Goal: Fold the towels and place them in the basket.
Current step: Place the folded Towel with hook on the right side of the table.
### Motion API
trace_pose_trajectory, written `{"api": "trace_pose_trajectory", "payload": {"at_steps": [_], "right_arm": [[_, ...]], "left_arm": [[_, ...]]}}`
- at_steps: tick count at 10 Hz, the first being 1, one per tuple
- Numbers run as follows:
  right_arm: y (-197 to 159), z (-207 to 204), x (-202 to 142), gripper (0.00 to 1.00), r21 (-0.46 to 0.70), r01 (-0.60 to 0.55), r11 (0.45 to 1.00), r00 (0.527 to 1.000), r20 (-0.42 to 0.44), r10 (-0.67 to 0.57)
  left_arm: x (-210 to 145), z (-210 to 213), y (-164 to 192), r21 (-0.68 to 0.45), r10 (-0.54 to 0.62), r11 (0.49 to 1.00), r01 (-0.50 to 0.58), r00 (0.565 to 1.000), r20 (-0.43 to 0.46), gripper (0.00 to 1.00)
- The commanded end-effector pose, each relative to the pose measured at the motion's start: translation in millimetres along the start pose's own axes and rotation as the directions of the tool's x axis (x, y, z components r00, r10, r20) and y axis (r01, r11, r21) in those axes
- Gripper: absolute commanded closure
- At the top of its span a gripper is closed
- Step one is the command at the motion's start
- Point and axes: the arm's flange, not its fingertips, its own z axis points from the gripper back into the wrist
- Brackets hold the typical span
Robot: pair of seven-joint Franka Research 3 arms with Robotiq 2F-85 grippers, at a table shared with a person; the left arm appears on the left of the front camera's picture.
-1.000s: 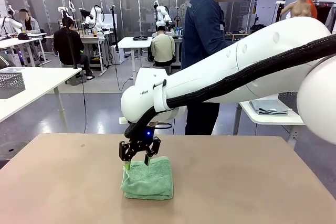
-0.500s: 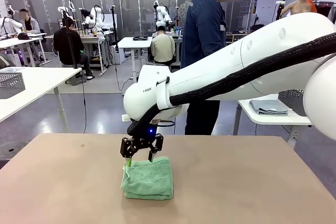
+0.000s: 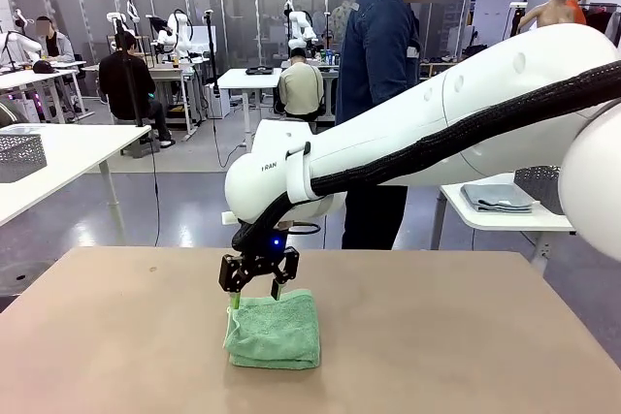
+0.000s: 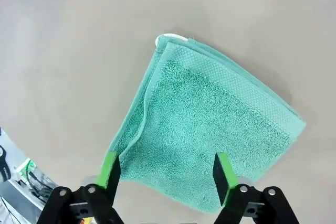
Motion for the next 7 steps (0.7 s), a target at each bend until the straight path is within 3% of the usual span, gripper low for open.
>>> {"api": "trace_pose_trajectory", "payload": {"at_steps": [1, 7], "right_arm": [[0.0, -1.0, 0.2, 0.11, 0.001, -0.003, 1.0, 1.0, -0.001, 0.003], [0.0, 0.0, 0.1, 0.11, 0.0, 0.0, 1.0, 1.0, 0.0, 0.0]], "left_arm": [[0.9, 0.7, -0.2, 0.014, 0.014, 1.0, -0.014, 1.0, -0.002, 0.0], [0.9, 0.7, -0.2, 0.014, 0.014, 1.0, -0.014, 1.0, -0.002, 0.0]]}}
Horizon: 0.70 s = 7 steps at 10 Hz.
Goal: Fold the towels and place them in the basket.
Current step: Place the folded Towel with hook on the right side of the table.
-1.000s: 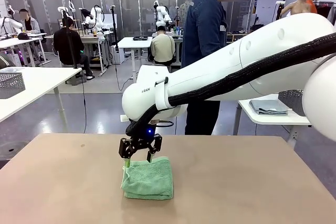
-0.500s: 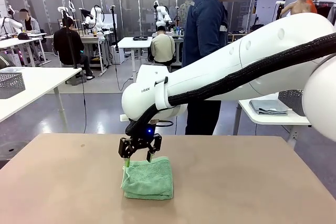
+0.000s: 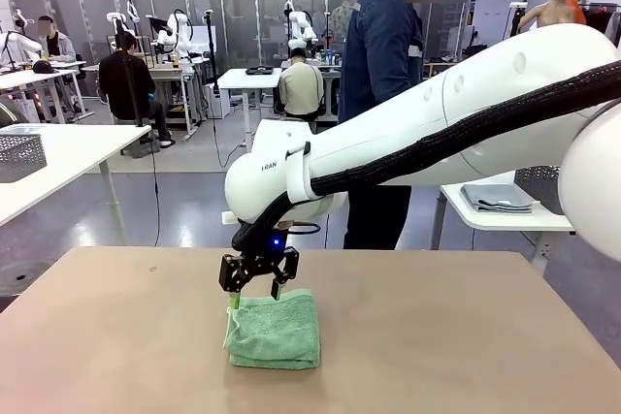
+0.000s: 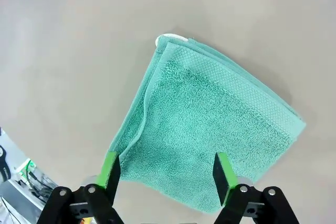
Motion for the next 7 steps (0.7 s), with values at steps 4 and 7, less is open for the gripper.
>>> {"api": "trace_pose_trajectory", "payload": {"at_steps": [4, 7], "right_arm": [[-54.4, 48.9, -98.3, 0.11, 0.123, 0.008, 0.992, 0.983, 0.18, -0.03], [-123.9, 40.1, -142.7, 0.11, 0.305, 0.105, 0.947, 0.944, 0.269, -0.191]], "left_arm": [[0.9, 0.7, -0.2, 0.014, 0.014, 1.0, -0.014, 1.0, -0.002, 0.0], [0.9, 0.7, -0.2, 0.014, 0.014, 1.0, -0.014, 1.0, -0.002, 0.0]]}}
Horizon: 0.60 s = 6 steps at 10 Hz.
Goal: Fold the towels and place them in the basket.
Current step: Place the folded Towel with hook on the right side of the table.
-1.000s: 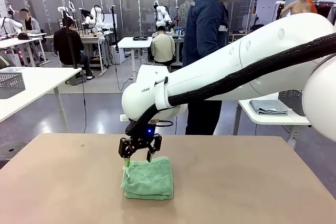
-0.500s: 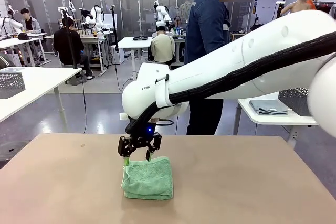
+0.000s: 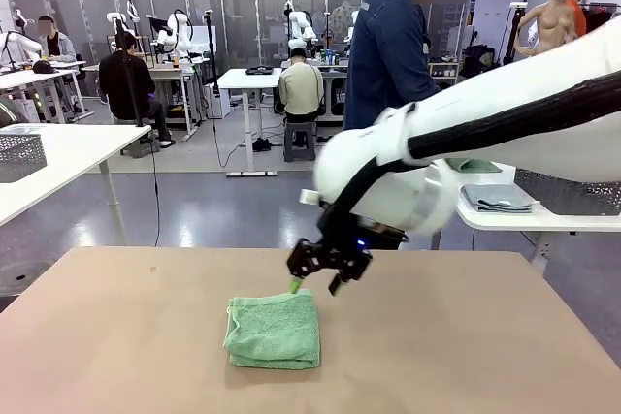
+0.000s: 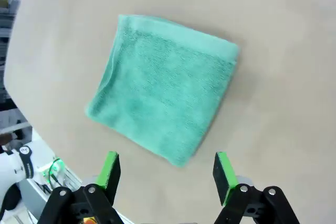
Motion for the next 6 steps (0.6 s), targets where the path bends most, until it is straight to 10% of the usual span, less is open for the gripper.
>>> {"api": "trace_pose_trajectory", "payload": {"at_steps": [1, 6], "right_arm": [[-43.6, -1.5, -33.0, 0.11, 0.144, 0.057, 0.988, 0.994, 0.079, -0.069], [-85.9, -43.1, -47.5, 0.11, 0.363, 0.201, 0.91, 0.96, 0.11, -0.257]], "left_arm": [[1.0, 0.6, -0.3, 0.015, 0.015, 1.0, -0.015, 1.0, -0.002, 0.0], [1.0, 0.6, -0.3, 0.015, 0.015, 1.0, -0.015, 1.0, -0.002, 0.0]]}}
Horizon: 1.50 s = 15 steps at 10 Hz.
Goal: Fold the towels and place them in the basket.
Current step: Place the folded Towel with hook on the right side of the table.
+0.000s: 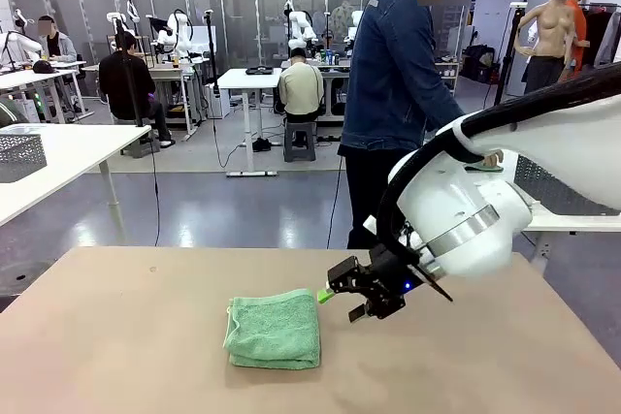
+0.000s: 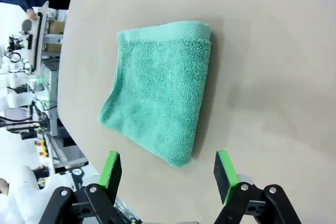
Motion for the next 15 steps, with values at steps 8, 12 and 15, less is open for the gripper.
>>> {"api": "trace_pose_trajectory", "payload": {"at_steps": [8, 12, 15], "right_arm": [[-14.8, -75.2, 19.1, 0.11, 0.053, 0.131, 0.99, 0.991, 0.008, -0.131], [-13.5, -101.6, 23.7, 0.11, 0.06, 0.158, 0.986, 0.987, -0.004, -0.158], [-3.5, -114.5, 24.4, 0.18, 0.074, 0.154, 0.985, 0.988, 0.007, -0.155]], "left_arm": [[0.9, 0.6, -0.2, 0.015, 0.015, 1.0, -0.015, 1.0, -0.002, 0.0], [0.9, 0.6, -0.2, 0.015, 0.015, 1.0, -0.015, 1.0, -0.002, 0.0], [0.9, 0.6, -0.2, 0.015, 0.015, 1.0, -0.015, 1.0, -0.002, 0.0]]}}
